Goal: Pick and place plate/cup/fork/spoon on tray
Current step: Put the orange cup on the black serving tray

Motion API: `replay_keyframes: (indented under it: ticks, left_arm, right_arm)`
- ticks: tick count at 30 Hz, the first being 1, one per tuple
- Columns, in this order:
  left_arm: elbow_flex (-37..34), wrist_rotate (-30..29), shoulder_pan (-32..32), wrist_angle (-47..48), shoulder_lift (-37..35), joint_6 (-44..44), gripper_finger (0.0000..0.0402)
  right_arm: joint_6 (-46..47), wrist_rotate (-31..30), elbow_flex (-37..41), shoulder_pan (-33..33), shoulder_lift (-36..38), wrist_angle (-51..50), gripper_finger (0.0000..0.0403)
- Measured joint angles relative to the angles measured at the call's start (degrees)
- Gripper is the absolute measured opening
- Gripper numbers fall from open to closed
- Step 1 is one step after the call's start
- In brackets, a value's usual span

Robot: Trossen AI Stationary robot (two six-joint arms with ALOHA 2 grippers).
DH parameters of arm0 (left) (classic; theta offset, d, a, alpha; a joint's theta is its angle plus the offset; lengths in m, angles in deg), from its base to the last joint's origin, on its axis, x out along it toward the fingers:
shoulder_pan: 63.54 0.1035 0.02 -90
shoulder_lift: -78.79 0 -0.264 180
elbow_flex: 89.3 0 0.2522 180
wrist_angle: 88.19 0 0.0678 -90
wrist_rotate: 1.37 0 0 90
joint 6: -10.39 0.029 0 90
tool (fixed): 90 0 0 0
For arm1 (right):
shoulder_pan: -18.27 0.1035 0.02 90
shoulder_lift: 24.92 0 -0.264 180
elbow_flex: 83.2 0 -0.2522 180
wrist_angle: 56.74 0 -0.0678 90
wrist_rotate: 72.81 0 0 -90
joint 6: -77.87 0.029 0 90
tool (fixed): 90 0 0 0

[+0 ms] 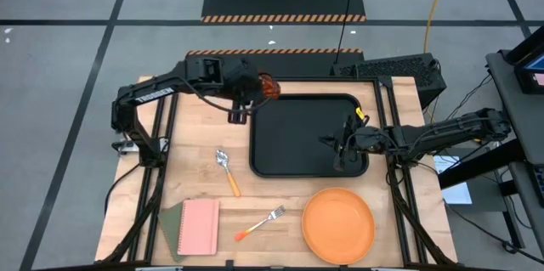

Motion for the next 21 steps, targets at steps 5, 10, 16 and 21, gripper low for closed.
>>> replay_keyframes:
  ticks: [5,10,16,21]
  left_arm:
    - [-0.02,0.60,0.63,0.15,3.95,-0.17,0.0008]
    - [-0.02,0.66,1.66,1.72,8.78,-0.16,0.0014]
    - [-0.02,4.16,3.10,2.98,13.79,0.01,0.0009]
    - [-0.06,4.59,3.74,3.17,16.70,1.17,0.0017]
  right_arm:
    - [-0.16,-0.02,0.00,0.00,0.02,0.54,0.0000]
    - [-1.27,-0.02,0.00,0.02,0.00,0.40,0.0000]
    - [-1.60,0.02,0.00,0.02,0.00,0.09,0.0000]
    - [-1.60,0.04,0.00,0.02,0.00,-0.59,0.0000]
